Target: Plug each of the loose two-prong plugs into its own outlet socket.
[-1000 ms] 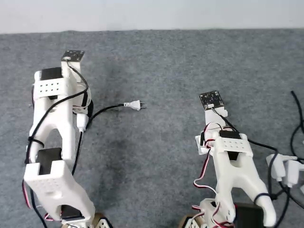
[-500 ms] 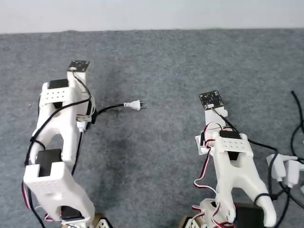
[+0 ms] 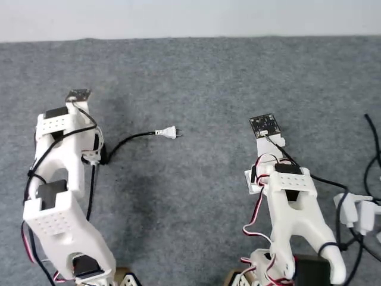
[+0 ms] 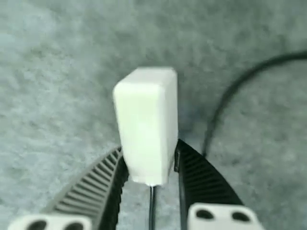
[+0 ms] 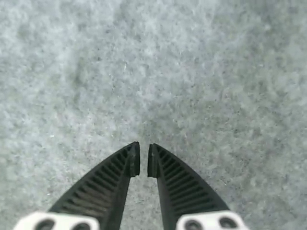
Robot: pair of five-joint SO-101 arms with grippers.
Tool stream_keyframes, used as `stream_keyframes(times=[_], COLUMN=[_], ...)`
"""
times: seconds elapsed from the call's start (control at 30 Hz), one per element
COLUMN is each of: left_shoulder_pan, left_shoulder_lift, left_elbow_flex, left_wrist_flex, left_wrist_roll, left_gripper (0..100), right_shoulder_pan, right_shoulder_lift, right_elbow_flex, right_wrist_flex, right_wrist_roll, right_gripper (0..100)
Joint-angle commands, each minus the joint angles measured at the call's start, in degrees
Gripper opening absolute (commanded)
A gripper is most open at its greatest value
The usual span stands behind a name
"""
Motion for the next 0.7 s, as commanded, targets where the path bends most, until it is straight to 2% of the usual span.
stream_keyframes(times=[0.0, 0.27, 0.43, 0.67], left_shoulder_pan=[-1.8, -3.3, -1.8, 2.0], left_shoulder_lift=[-0.4, -0.5, -4.4, -11.9], left_elbow_flex=[-5.0, -6.4, -11.9, -13.4], left_wrist_flex=[-0.6, 1.1, 8.0, 12.1], left_wrist_roll=[-0.4, -0.6, -0.7, -0.6], left_gripper=[15, 14, 0, 1], right_shoulder_pan=[0.3, 0.3, 0.2, 0.3], right_shoulder_lift=[0.0, 0.0, 0.0, 0.0], right_elbow_flex=[-3.0, -3.0, -3.0, -3.0], right_wrist_flex=[0.7, 0.7, 0.7, 0.7], right_wrist_roll=[0.6, 0.6, 0.6, 0.6], right_gripper=[4.1, 4.1, 4.1, 4.1])
